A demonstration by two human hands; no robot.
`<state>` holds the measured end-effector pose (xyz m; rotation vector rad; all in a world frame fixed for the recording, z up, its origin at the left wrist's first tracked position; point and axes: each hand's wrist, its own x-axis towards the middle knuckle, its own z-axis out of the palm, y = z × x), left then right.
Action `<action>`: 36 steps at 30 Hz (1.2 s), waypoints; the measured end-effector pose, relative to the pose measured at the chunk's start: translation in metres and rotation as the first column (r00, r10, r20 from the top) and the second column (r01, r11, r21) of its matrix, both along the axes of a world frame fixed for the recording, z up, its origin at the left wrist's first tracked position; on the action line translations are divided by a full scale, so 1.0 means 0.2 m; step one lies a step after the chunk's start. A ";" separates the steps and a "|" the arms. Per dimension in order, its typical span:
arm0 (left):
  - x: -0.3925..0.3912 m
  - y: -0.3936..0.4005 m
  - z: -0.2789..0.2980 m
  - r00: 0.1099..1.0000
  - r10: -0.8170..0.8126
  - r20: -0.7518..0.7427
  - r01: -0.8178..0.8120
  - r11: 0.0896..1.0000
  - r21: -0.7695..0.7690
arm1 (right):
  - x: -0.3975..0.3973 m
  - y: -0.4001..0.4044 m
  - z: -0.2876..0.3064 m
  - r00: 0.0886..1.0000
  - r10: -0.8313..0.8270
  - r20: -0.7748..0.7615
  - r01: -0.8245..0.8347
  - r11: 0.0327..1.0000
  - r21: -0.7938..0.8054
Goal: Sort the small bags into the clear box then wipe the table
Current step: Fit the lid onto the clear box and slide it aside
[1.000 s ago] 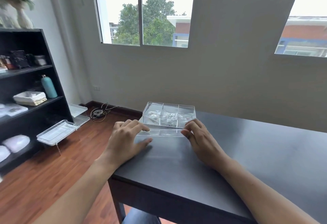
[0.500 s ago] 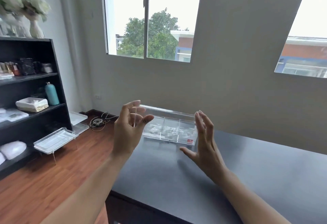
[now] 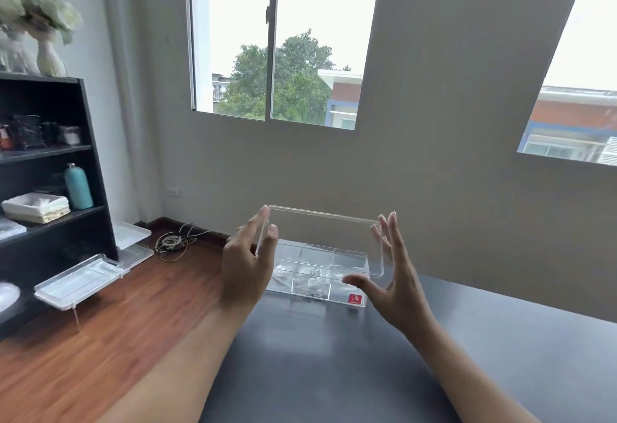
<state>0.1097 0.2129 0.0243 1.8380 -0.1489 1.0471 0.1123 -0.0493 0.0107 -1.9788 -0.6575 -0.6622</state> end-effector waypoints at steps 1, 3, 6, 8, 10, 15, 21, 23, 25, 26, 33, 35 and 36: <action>0.00 0.01 -0.02 1.000 0.014 0.003 -0.014 0.997 0.080 | 0.01 0.00 -0.02 1.000 0.015 -0.028 -0.015 1.000 0.012; 0.02 0.02 -0.05 0.999 0.045 0.003 -0.044 0.984 0.175 | 0.03 0.00 -0.05 0.997 0.018 -0.070 -0.018 1.000 -0.006; 0.04 0.04 -0.05 0.998 0.051 -0.033 -0.043 0.979 0.200 | 0.04 0.01 -0.09 0.989 -0.003 -0.151 -0.001 1.000 -0.028; 0.05 0.04 -0.05 0.996 0.042 -0.083 -0.025 0.979 0.205 | 0.05 0.01 -0.10 0.979 0.004 -0.206 -0.006 1.000 -0.011; 0.05 0.05 -0.07 0.988 0.020 -0.154 0.010 0.982 0.190 | 0.06 0.01 -0.11 0.972 0.008 -0.235 -0.010 1.000 -0.004; 0.07 0.04 -0.09 0.954 -0.036 -0.298 0.070 0.992 0.104 | 0.06 0.01 -0.11 0.931 0.092 -0.352 -0.077 0.995 0.056; 0.07 0.02 -0.10 0.909 -0.042 -0.414 0.076 0.995 0.066 | 0.04 0.01 -0.10 0.917 0.048 -0.397 -0.049 0.999 0.008; 0.08 0.02 -0.10 0.903 -0.033 -0.428 0.070 0.995 0.071 | 0.05 0.00 -0.10 0.913 0.044 -0.407 -0.045 0.999 0.007; 0.08 0.03 -0.10 0.898 -0.026 -0.439 0.065 0.995 0.073 | 0.06 0.00 -0.11 0.906 0.049 -0.420 -0.047 0.999 0.015; 0.08 0.03 -0.10 0.896 -0.024 -0.443 0.064 0.995 0.075 | 0.06 0.00 -0.12 0.904 0.050 -0.425 -0.047 0.999 0.019; 0.08 0.04 -0.10 0.875 -0.041 -0.483 0.078 0.995 0.057 | 0.09 -0.02 -0.14 0.904 0.002 -0.428 -0.011 1.000 -0.018; 0.08 0.04 -0.10 0.869 -0.042 -0.494 0.077 0.996 0.051 | 0.09 -0.03 -0.15 0.900 -0.017 -0.436 -0.002 0.999 -0.044; 0.09 0.05 -0.10 0.863 -0.042 -0.503 0.074 0.996 0.044 | 0.09 -0.03 -0.15 0.898 -0.036 -0.439 0.008 0.998 -0.066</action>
